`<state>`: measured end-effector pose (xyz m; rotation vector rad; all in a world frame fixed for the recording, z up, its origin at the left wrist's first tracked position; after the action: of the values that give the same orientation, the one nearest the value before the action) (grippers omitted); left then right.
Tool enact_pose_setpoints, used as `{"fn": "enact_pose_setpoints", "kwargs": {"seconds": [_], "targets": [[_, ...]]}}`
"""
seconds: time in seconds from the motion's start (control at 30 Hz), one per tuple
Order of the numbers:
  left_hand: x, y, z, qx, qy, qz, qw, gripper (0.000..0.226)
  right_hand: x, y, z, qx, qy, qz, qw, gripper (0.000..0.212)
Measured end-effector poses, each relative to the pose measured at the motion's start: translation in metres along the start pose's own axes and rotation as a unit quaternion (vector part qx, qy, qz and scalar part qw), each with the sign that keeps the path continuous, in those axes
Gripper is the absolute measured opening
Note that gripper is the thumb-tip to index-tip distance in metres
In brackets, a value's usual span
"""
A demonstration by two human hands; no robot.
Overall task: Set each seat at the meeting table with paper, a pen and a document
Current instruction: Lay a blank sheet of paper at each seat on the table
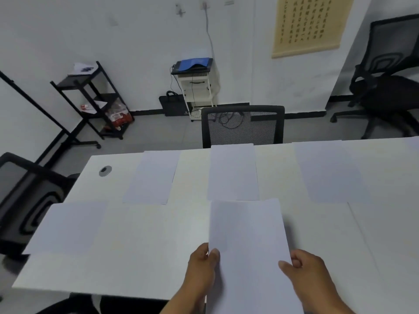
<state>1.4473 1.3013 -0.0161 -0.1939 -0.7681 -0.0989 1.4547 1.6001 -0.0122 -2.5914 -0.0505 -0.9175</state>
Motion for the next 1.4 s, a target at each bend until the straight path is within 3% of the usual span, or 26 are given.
{"fn": "enact_pose_setpoints", "kwargs": {"seconds": [0.37, 0.77, 1.13, 1.4], "targets": [[-0.008, -0.045, -0.049, 0.106, -0.057, 0.019, 0.993, 0.035, -0.030, 0.063, 0.002, 0.010, 0.005, -0.059, 0.998, 0.012], [-0.016, -0.113, -0.090, 0.151, -0.093, 0.019, 0.984, 0.032, -0.050, 0.111, 0.018, 0.035, 0.045, -0.038, 0.998, 0.011], [-0.014, -0.198, -0.054, 0.176, -0.017, 0.102, 0.979, 0.027, -0.059, 0.082, 0.036, 0.146, 0.069, 0.041, 0.986, 0.016], [-0.018, -0.196, -0.037, 0.153, -0.007, 0.073, 0.985, 0.027, -0.069, 0.086, 0.043, 0.143, 0.069, 0.046, 0.986, 0.021]]}}
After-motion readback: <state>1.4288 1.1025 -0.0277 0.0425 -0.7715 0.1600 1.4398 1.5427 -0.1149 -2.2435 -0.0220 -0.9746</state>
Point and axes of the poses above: each hand's wrist, its own x-axis away from the middle knuckle, its own y-axis out of the palm, z = x × y, the point moved 10 cm from there along -x, towards the middle knuckle, and after that the axes turned 12 degrees about -z, right-handed, at the moved point
